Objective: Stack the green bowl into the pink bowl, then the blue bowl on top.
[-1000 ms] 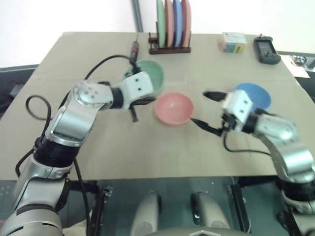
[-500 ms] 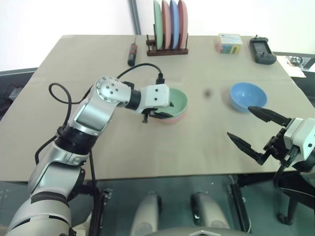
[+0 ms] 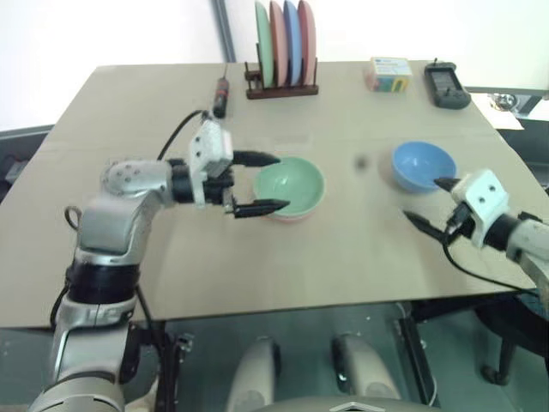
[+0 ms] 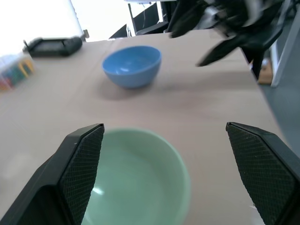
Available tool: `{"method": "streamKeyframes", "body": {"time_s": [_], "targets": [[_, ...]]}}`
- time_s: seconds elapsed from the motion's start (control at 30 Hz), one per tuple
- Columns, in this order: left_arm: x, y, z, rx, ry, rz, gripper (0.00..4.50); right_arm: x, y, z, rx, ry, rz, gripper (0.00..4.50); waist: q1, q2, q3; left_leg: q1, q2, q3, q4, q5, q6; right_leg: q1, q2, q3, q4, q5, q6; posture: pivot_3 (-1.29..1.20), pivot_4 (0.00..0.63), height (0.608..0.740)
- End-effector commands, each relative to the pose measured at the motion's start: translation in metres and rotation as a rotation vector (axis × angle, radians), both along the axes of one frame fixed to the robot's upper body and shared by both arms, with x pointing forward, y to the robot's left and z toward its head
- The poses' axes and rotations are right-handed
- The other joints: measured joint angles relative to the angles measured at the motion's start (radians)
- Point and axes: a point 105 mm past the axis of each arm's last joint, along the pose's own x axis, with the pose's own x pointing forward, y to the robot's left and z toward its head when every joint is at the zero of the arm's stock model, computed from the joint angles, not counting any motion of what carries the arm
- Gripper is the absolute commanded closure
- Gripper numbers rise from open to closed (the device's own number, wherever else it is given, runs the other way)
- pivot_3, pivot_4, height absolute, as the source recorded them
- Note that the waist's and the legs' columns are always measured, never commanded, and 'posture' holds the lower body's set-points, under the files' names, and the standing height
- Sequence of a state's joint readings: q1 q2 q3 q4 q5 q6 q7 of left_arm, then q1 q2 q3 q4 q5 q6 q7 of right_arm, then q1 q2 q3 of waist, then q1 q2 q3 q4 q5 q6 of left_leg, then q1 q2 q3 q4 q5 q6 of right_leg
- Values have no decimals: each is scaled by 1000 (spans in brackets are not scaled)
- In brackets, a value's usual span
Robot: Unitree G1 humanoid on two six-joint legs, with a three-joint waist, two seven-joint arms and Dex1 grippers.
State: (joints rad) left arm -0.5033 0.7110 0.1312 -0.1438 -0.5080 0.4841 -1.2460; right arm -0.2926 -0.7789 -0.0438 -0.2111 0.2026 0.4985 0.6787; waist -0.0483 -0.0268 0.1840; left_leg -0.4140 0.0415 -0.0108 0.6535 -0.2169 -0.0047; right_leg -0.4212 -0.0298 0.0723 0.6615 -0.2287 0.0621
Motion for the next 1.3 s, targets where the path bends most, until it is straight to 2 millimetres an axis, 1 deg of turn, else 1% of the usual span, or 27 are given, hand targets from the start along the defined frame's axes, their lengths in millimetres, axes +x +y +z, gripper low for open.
{"method": "streamKeyframes", "body": {"time_s": [0.03,0.1,0.13,0.2,0.23,0.3,0.37,0.4,0.47,0.57,0.6,0.67,0.73,0.83,0.9,0.93,1.03,1.07,1.1,1.13,1.17,1.2,1.23,1.3], "targets": [[-24,14,24,-97,-4,-83,82,30,-7,-3,-63,-3,-31,0,7,0,0,-1,0,0,0,0,0,0,0,0,0,0,0,0,150,740],[-31,27,24,-151,34,-79,82,53,-9,-6,-107,5,-51,0,5,0,0,-1,0,0,0,0,0,0,0,0,-1,0,0,0,150,740],[-34,31,22,-141,19,-71,82,61,-9,-7,-107,15,-54,0,6,0,0,-1,-1,1,0,0,0,0,-1,0,-2,0,0,0,150,740],[-36,38,23,-167,0,-15,82,76,-9,-10,-120,36,-60,0,7,0,0,-1,-1,1,-1,0,0,0,-2,0,-3,1,0,0,150,740],[-40,40,21,-158,-3,-10,26,80,-8,-11,-119,45,-57,256,8,0,1,-2,-1,1,-1,0,0,0,-2,0,-3,3,3,0,150,740],[-45,39,20,-153,-12,-2,0,85,-9,-11,-116,59,-52,791,12,-1,1,-3,-1,0,-2,0,0,0,-2,-1,-4,3,3,0,150,740],[-50,38,20,-162,-17,7,0,87,-10,-13,-125,74,-49,1601,12,-1,1,-3,-1,-1,-2,0,0,0,-2,-2,-5,3,3,0,150,740],[-52,37,19,-164,-19,12,0,88,-10,-15,-129,81,-46,1912,10,-1,1,-3,-1,0,-2,0,0,0,-3,-2,-5,3,3,0,150,740],[-54,37,18,-169,-19,24,0,89,-11,-17,-131,89,-45,2817,9,0,1,-3,-1,0,-2,0,0,0,-3,-1,-5,3,3,0,150,740],[-57,36,17,-179,-15,36,0,91,-10,-17,-148,78,-37,3996,5,0,1,-1,-1,0,-2,0,0,0,-2,-1,-3,3,3,0,150,740],[-57,36,16,-183,-15,44,0,92,-9,-14,-164,58,-36,4128,4,0,1,-1,-1,0,-2,0,0,0,-2,-1,-3,3,3,0,150,740],[-57,37,14,-188,-15,60,0,91,-3,-5,-191,17,7,4175,3,0,1,-1,-1,0,-2,0,0,0,-2,-1,-3,3,3,0,150,740],[-58,40,12,-189,-17,77,0,84,20,13,-150,-37,116,4175,-1,1,1,-1,-1,0,-2,0,0,0,-2,-1,-3,3,3,0,150,740],[-59,43,9,-194,-6,96,0,50,80,44,-55,-107,393,4175,-2,1,1,-2,-1,0,-2,0,0,-1,-2,-1,-2,3,3,0,150,740],[-60,46,6,-201,7,111,0,24,118,58,-14,-120,542,4175,-6,1,1,-2,0,0,-4,0,0,-2,-1,0,-2,3,3,0,150,740],[-61,48,5,-201,11,118,0,13,133,62,-8,-127,601,4175,-6,1,1,-2,0,0,-4,0,0,-2,-1,0,-1,3,3,0,150,740],[-64,52,1,-197,24,134,0,-7,172,66,0,-142,704,4175,0,1,1,-1,1,-1,-4,0,0,-2,-1,-1,-1,3,2,0,150,740],[-64,52,1,-198,26,138,0,-11,180,66,-1,-140,720,4175,2,1,1,-2,1,-1,-3,0,0,-2,-1,-1,-1,3,3,0,150,740],[-66,53,1,-197,26,142,0,-11,188,62,0,-119,730,4175,6,1,1,-2,1,0,-2,0,0,-2,-1,-1,-1,2,2,0,150,740],[-66,53,1,-197,25,144,0,-11,193,58,0,-102,733,4175,9,0,1,-2,0,0,-2,0,0,-2,-1,-1,-1,1,-1,0,150,740],[-67,54,1,-195,20,153,0,-8,197,51,-3,-78,729,4175,11,0,1,-2,0,0,-2,0,0,-2,-1,-1,-1,1,-1,0,150,740],[-68,55,2,-196,16,161,0,-4,200,46,17,-47,717,3593,13,0,1,-2,0,0,-2,0,0,-2,-1,-2,-1,1,-1,0,150,740],[-68,56,3,-200,15,168,0,-2,201,42,13,-33,713,3393,13,0,1,-2,0,0,-2,0,0,-2,-2,-2,-1,1,-1,0,150,740],[-70,56,2,-202,17,176,0,1,202,37,8,-22,707,2525,12,0,1,-2,0,0,-2,0,0,-2,-2,-1,-1,1,-1,0,150,740]]}}
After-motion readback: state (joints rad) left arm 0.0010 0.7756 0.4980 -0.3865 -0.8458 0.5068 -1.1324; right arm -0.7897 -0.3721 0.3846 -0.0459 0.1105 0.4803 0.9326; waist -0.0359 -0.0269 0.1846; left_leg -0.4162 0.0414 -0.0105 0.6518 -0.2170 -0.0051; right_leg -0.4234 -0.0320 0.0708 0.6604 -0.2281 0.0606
